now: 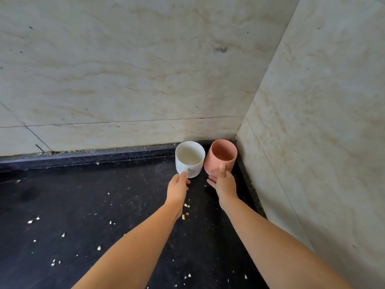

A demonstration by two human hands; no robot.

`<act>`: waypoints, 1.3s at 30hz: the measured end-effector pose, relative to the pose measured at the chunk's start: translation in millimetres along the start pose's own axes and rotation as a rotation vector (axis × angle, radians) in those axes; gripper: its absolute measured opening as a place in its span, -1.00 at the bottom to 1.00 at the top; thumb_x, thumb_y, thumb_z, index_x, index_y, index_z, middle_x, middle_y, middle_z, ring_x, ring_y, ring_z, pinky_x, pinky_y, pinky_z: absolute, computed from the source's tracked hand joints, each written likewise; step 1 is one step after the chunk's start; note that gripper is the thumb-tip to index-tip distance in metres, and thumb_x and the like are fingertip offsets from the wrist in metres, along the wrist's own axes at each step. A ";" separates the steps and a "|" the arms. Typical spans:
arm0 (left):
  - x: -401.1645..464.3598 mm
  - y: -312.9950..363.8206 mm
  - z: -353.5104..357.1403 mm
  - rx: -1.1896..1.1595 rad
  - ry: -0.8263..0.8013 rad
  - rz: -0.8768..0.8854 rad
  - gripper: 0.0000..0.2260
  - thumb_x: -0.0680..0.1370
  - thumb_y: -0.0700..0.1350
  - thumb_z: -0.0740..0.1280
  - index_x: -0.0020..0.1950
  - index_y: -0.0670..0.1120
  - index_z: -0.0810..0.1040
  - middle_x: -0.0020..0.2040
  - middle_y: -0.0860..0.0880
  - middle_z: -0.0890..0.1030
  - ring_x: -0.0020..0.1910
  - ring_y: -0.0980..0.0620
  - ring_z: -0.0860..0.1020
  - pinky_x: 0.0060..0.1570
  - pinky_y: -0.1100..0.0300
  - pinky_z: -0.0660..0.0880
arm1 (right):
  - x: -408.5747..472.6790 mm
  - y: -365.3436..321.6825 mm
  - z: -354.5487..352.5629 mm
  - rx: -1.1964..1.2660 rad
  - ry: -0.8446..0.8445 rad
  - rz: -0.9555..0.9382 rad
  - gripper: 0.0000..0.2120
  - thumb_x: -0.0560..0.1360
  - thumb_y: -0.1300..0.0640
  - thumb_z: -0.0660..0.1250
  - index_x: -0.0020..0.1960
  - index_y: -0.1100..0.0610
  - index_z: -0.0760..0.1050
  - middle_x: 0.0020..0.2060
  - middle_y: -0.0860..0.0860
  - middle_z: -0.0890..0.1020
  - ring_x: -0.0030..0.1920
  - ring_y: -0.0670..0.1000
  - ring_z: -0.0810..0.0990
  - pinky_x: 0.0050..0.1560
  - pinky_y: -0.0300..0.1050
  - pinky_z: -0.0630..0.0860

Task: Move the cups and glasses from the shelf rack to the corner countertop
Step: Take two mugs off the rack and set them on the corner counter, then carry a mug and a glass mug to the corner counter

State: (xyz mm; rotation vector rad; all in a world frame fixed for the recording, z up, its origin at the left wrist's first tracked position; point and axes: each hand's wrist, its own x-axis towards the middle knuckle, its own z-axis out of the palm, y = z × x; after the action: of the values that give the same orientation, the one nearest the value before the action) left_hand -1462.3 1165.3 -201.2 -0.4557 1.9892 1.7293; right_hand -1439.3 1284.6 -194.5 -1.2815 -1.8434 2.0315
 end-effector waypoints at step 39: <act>-423.2 -139.5 -392.1 0.894 0.869 -0.007 -0.70 0.62 -0.01 0.13 0.27 -0.10 0.45 0.24 -0.10 0.50 0.29 -0.12 0.43 0.21 0.00 0.40 | -473.9 67.2 150.5 -1.599 -0.963 -1.560 -0.51 0.61 0.13 0.10 0.51 0.07 0.10 0.44 0.09 0.27 0.38 0.16 0.32 0.29 0.10 0.33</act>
State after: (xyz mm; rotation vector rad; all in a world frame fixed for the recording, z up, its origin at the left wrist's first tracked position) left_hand -1082.9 735.4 -47.7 -0.9514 3.0347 0.4482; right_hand -1203.9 872.5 -31.4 1.4166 -2.9453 -0.0641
